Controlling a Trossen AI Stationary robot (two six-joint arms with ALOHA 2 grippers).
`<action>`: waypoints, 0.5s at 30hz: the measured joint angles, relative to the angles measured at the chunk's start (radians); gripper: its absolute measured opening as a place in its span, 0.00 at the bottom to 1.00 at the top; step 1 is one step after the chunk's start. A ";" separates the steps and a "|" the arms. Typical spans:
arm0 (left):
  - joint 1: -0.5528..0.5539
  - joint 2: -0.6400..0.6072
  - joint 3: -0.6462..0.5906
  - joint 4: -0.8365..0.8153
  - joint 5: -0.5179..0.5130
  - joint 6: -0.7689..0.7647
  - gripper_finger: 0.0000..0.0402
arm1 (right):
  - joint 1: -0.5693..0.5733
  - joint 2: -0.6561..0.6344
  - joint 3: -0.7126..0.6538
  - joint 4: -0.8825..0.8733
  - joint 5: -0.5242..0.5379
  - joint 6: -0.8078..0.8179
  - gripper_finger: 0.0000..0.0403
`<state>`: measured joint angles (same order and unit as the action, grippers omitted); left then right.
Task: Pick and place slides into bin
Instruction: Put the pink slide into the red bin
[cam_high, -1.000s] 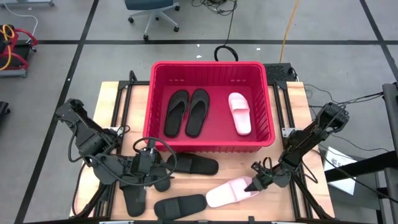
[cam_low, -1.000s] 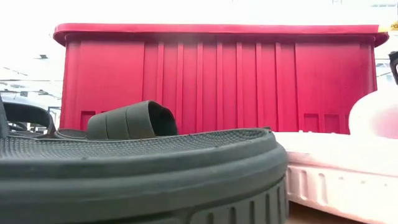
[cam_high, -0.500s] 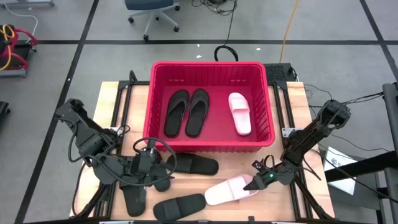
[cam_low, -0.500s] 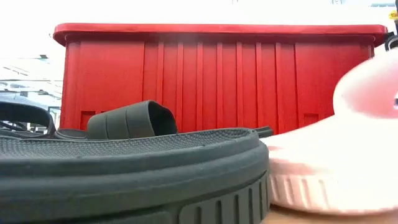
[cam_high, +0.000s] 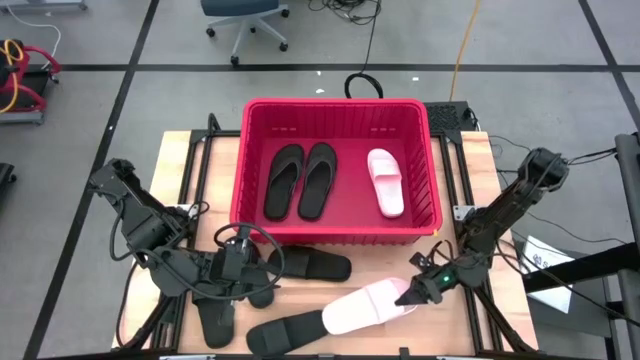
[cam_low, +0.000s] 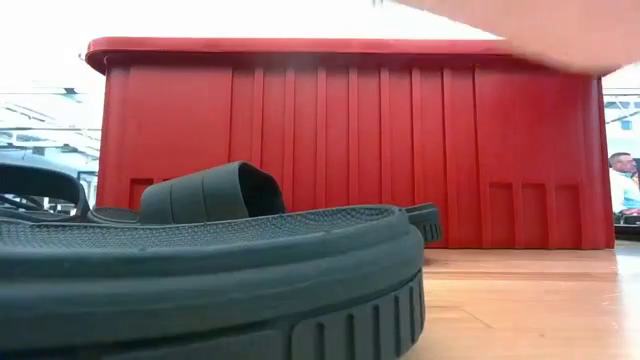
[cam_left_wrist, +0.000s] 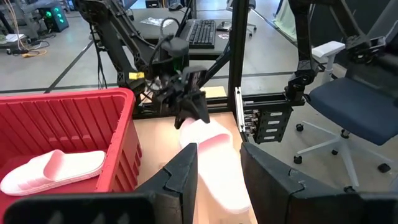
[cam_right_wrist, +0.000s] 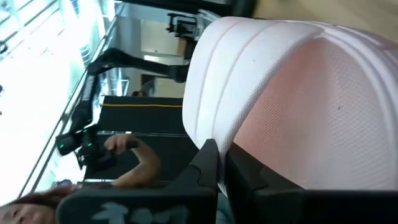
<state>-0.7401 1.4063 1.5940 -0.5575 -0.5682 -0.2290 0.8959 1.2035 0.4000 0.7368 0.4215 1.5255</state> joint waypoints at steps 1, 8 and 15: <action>0.000 0.000 0.000 0.000 0.000 0.001 0.30 | 0.000 -0.009 0.021 -0.026 -0.001 -0.018 0.00; 0.000 0.000 0.000 0.000 0.001 0.025 0.30 | 0.000 -0.047 0.190 -0.292 -0.003 -0.086 0.00; 0.000 0.000 0.000 0.000 0.001 0.025 0.30 | 0.001 -0.076 0.351 -0.474 -0.006 -0.190 0.00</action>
<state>-0.7401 1.4063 1.5940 -0.5573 -0.5674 -0.2039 0.8967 1.1275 0.7510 0.2631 0.4160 1.3357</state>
